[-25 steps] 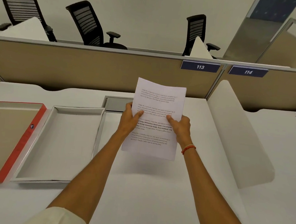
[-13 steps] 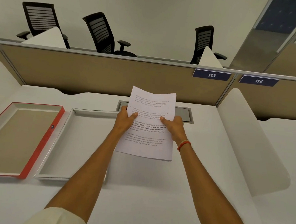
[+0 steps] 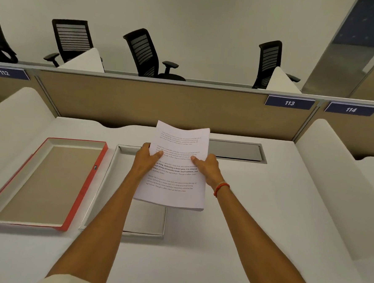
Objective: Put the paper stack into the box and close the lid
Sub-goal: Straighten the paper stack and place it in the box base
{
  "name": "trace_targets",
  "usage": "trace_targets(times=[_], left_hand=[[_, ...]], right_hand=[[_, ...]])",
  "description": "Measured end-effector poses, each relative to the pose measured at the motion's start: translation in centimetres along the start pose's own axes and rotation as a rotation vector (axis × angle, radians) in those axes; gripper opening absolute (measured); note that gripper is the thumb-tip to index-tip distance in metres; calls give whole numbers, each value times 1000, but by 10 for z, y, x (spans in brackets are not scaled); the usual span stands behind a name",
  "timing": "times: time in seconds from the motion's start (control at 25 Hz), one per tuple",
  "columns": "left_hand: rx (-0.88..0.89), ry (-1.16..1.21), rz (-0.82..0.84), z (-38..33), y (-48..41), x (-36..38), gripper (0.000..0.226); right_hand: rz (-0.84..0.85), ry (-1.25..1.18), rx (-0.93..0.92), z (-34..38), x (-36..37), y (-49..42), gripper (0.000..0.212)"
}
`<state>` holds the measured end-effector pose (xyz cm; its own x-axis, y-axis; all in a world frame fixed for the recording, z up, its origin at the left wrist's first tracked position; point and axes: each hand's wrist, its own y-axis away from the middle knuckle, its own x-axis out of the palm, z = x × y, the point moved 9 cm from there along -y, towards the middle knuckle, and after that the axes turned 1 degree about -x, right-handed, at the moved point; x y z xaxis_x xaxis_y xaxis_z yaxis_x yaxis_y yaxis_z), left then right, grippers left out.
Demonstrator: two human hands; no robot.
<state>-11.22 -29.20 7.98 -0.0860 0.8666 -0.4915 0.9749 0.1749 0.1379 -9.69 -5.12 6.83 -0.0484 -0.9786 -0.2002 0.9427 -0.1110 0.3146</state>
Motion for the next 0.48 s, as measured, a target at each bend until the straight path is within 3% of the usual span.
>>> trace_targets(times=[0.48], left_hand=[[-6, -12, -58, 60, -9, -71, 41]], right_hand=[[96, -36, 119, -19, 91, 5, 34]])
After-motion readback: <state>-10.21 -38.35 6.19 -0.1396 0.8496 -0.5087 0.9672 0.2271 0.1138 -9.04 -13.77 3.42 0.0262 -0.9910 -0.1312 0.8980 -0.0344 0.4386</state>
